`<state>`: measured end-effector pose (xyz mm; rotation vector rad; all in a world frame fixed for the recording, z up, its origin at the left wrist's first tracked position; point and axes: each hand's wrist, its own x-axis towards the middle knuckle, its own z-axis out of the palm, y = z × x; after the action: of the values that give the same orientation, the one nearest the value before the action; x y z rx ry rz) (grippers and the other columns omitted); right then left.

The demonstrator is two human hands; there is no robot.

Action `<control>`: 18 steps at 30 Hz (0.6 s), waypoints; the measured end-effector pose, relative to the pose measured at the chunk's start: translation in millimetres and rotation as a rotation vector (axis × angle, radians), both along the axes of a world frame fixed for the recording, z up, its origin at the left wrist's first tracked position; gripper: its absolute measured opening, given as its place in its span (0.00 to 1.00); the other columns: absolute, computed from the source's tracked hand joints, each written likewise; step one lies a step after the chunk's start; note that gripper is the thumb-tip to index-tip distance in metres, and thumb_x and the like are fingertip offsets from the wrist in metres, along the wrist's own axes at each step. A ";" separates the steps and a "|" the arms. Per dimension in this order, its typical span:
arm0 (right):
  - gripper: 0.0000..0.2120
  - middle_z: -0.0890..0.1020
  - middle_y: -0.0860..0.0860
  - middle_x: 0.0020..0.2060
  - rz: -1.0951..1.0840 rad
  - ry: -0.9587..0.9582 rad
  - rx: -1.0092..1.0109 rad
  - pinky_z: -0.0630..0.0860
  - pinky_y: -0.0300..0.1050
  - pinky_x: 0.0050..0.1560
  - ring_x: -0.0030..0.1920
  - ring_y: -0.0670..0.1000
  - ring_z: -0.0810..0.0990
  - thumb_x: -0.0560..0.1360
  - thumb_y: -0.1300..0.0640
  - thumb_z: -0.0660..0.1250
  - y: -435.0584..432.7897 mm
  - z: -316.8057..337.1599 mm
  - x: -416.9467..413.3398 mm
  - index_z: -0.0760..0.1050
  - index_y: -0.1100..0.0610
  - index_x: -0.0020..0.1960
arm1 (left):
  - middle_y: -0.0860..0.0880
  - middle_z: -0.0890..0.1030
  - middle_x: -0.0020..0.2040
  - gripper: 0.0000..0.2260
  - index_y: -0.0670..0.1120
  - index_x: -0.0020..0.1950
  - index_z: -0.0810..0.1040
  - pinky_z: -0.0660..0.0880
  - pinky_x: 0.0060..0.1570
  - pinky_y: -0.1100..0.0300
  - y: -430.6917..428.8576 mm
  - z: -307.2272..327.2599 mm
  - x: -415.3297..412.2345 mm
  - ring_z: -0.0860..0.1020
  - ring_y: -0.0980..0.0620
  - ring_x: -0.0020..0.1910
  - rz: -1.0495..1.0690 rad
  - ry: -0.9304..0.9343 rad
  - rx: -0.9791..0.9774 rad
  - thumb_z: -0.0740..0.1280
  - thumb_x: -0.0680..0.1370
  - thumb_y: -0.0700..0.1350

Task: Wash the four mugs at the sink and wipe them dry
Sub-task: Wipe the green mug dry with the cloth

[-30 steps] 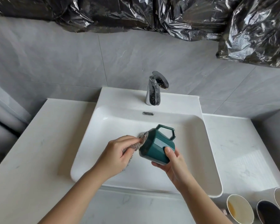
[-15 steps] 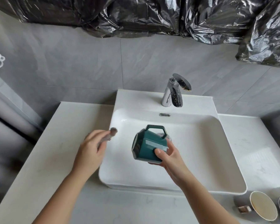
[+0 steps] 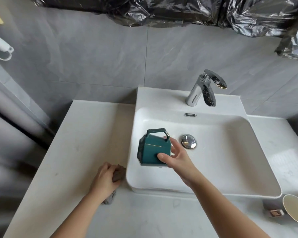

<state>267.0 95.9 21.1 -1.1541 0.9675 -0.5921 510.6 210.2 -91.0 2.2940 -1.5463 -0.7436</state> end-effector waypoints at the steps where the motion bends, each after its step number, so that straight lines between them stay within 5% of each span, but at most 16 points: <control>1: 0.36 0.81 0.54 0.59 0.002 0.009 0.000 0.81 0.47 0.47 0.55 0.56 0.84 0.61 0.46 0.77 1.7 -1.2 2.2 0.72 0.49 0.67 | 0.47 0.73 0.49 0.20 0.48 0.59 0.80 0.74 0.51 0.55 -0.1 2.2 0.7 0.74 0.42 0.55 0.001 0.016 0.023 0.74 0.67 0.49; 4: 0.37 0.81 0.55 0.60 0.014 0.031 -0.003 0.82 0.49 0.49 0.56 0.58 0.83 0.61 0.46 0.78 4.1 -4.6 6.1 0.72 0.48 0.68 | 0.49 0.74 0.51 0.32 0.52 0.60 0.79 0.73 0.55 0.56 -7.7 17.9 8.3 0.75 0.45 0.56 -0.059 0.065 0.183 0.64 0.61 0.65; 7: 0.36 0.81 0.52 0.60 0.030 0.046 -0.030 0.82 0.52 0.55 0.56 0.57 0.83 0.60 0.46 0.78 1.9 -0.7 9.4 0.72 0.44 0.66 | 0.49 0.78 0.60 0.23 0.52 0.62 0.77 0.73 0.60 0.55 -22.9 57.7 19.5 0.77 0.48 0.59 -0.057 0.136 0.288 0.66 0.70 0.59; 10: 0.31 0.80 0.46 0.56 0.080 0.143 -0.159 0.82 0.45 0.51 0.47 0.48 0.83 0.63 0.52 0.80 -6.1 11.6 14.0 0.71 0.38 0.61 | 0.55 0.82 0.51 0.04 0.53 0.50 0.79 0.73 0.53 0.61 -43.7 112.8 23.9 0.79 0.56 0.52 0.002 0.163 -0.050 0.66 0.78 0.45; 13: 0.31 0.77 0.41 0.54 0.151 0.332 -0.350 0.79 0.38 0.45 0.45 0.43 0.79 0.66 0.56 0.80 -16.1 28.5 20.4 0.69 0.37 0.61 | 0.63 0.77 0.51 0.06 0.54 0.53 0.78 0.67 0.47 0.74 -59.4 168.0 4.6 0.74 0.68 0.50 -0.121 0.233 -0.385 0.67 0.78 0.44; 18: 0.39 0.73 0.39 0.59 0.269 0.599 -0.641 0.71 0.36 0.50 0.52 0.42 0.74 0.62 0.48 0.80 -31.2 45.6 31.9 0.66 0.39 0.68 | 0.56 0.78 0.44 0.03 0.50 0.48 0.79 0.68 0.40 0.65 -79.7 181.4 -14.4 0.74 0.61 0.40 -0.313 0.271 -0.340 0.66 0.78 0.48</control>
<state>298.9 64.6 66.7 -2.0771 1.1267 -0.3401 496.3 130.4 90.4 1.6594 -1.7615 -0.7584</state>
